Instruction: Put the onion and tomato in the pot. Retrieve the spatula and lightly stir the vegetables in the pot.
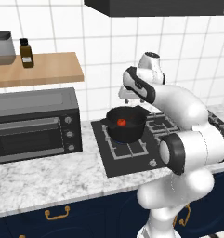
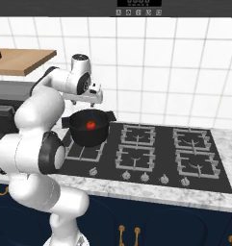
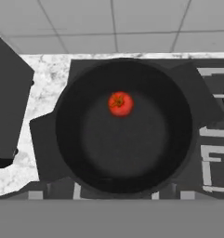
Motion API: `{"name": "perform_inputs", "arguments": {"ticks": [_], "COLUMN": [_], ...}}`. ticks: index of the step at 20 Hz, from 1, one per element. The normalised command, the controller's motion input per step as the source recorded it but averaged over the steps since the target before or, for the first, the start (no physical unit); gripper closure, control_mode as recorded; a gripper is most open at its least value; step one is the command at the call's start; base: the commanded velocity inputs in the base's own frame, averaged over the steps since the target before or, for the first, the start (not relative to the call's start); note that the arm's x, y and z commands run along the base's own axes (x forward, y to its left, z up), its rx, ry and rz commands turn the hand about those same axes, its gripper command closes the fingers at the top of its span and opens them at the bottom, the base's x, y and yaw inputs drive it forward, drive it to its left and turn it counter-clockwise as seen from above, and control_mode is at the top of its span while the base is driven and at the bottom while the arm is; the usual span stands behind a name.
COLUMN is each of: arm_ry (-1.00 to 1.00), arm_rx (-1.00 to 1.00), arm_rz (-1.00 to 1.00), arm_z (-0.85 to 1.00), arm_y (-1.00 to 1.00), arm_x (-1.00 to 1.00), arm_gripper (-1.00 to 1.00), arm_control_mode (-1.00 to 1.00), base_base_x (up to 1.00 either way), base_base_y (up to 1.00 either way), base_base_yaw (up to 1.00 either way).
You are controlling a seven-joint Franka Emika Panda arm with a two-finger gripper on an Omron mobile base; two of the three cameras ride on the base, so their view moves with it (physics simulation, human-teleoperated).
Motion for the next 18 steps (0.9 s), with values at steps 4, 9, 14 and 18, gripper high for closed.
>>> {"name": "perform_inputs", "arguments": {"ticks": [4, 9, 14, 18], "arm_ry": [-0.37, -0.22, 0.00, 0.00], "arm_rx": [0.00, 0.00, -0.09, -0.02], "arm_rz": [-0.05, -0.08, -0.02, 0.00], "arm_z": [0.70, 0.87, 0.72, 0.07], "arm_y": [0.00, -0.04, -0.05, 0.00], "arm_x": [-1.00, -1.00, -1.00, -0.32], "arm_gripper": [-1.00, -1.00, -1.00, -1.00], "arm_control_mode": [-1.00, -1.00, -1.00, -1.00], "base_base_x": [0.00, 0.00, 0.00, 0.00], "base_base_y": [0.00, 0.00, 0.00, 0.00], "base_base_yaw": [0.00, 0.00, 0.00, 0.00]}}
